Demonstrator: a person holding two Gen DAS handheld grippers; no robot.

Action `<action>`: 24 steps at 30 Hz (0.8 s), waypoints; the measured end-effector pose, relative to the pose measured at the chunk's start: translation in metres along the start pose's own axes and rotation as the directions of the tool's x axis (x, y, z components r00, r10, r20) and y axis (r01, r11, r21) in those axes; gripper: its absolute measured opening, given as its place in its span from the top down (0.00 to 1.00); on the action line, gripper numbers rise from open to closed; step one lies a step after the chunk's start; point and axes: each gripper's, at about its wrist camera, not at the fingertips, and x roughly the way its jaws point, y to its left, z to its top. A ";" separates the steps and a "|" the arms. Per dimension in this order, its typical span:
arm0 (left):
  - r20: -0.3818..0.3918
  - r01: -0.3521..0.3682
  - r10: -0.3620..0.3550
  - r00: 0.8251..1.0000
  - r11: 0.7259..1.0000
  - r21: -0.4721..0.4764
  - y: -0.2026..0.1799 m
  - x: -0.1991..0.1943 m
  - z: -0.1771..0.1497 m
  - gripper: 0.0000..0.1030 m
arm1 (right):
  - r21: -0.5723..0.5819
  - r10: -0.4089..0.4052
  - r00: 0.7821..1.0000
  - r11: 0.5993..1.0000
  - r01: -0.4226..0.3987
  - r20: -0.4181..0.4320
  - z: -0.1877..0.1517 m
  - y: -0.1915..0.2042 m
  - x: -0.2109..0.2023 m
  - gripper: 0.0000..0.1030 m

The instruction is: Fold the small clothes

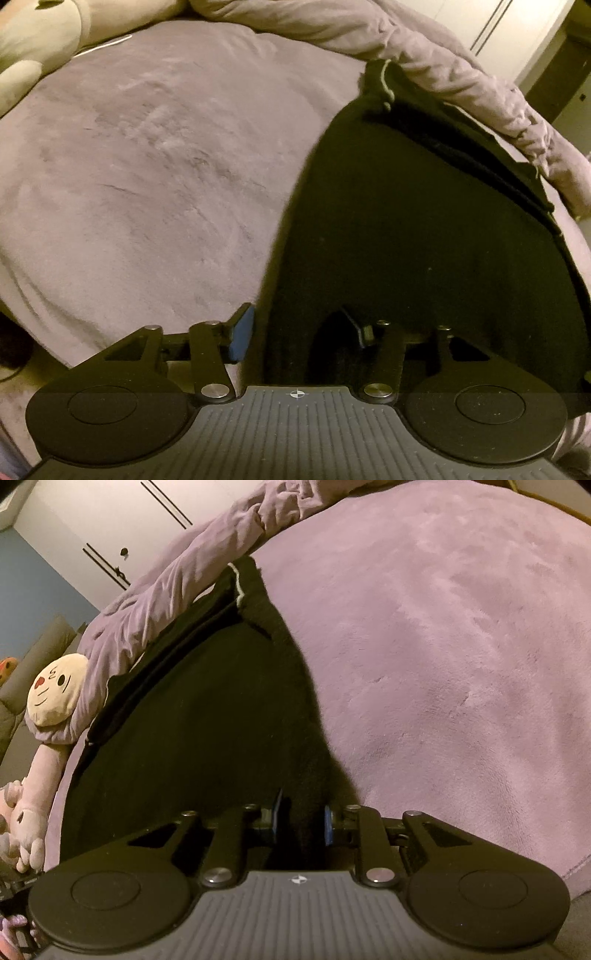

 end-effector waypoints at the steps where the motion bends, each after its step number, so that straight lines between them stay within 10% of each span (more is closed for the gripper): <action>1: -0.005 0.017 -0.017 1.000 1.000 -0.008 0.000 0.001 0.001 0.30 | 0.007 0.007 1.000 1.000 -0.007 0.009 0.002 -0.001 0.000 0.77; 6: -0.013 0.053 -0.053 0.998 0.998 -0.026 -0.003 0.008 0.006 0.25 | 0.039 0.047 0.999 0.998 -0.047 0.005 0.008 -0.004 0.006 0.72; 12: -0.015 0.048 -0.048 0.999 0.999 -0.015 -0.008 0.008 0.010 0.89 | 0.008 0.052 0.999 0.999 -0.052 -0.008 0.006 0.000 0.007 0.90; 24: -0.032 0.036 -0.034 0.999 0.996 0.084 -0.022 0.015 0.006 0.78 | 0.009 0.063 0.996 0.998 -0.062 -0.071 0.008 -0.002 0.018 0.84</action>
